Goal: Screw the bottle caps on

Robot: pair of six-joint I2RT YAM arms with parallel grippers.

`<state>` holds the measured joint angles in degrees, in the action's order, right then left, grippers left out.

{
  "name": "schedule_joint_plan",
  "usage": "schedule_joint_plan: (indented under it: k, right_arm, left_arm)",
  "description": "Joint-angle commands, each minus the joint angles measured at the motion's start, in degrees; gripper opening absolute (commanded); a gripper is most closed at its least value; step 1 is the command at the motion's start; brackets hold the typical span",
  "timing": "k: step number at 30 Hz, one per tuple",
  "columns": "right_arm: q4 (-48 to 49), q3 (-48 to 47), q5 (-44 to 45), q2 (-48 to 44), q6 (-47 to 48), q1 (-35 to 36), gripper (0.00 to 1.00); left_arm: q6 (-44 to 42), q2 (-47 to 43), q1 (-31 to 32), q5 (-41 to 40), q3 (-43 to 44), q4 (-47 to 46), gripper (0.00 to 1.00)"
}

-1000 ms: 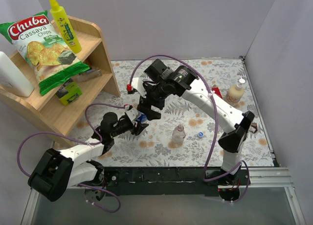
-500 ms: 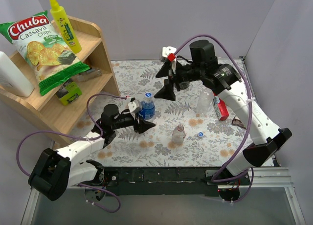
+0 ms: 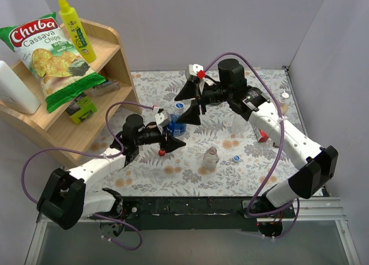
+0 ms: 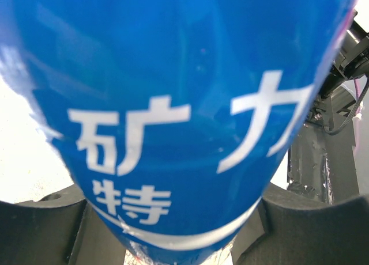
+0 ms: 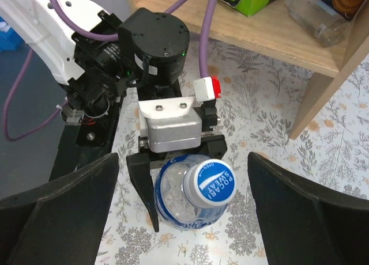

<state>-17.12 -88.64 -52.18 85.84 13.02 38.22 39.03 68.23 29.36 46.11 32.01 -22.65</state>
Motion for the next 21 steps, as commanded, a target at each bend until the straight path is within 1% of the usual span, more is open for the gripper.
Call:
schedule_joint_plan:
  k: [1, 13, 21]
  right_arm:
    - [8.51, 1.27, -2.57, -1.82, -3.87, 0.28, 0.98]
    - [11.06, 2.33, -2.05, -0.32, -5.90, 0.98, 0.98]
    - [8.60, 3.91, -2.05, -1.20, -3.35, 2.21, 0.98]
  left_arm:
    - [-0.53, 0.06, 0.25, 1.44, 2.97, 0.42, 0.00]
    - [-1.50, 0.33, 0.69, 1.18, 4.02, 1.29, 0.00]
    - [-1.50, 0.50, 0.69, 0.56, 4.11, 0.42, 0.00]
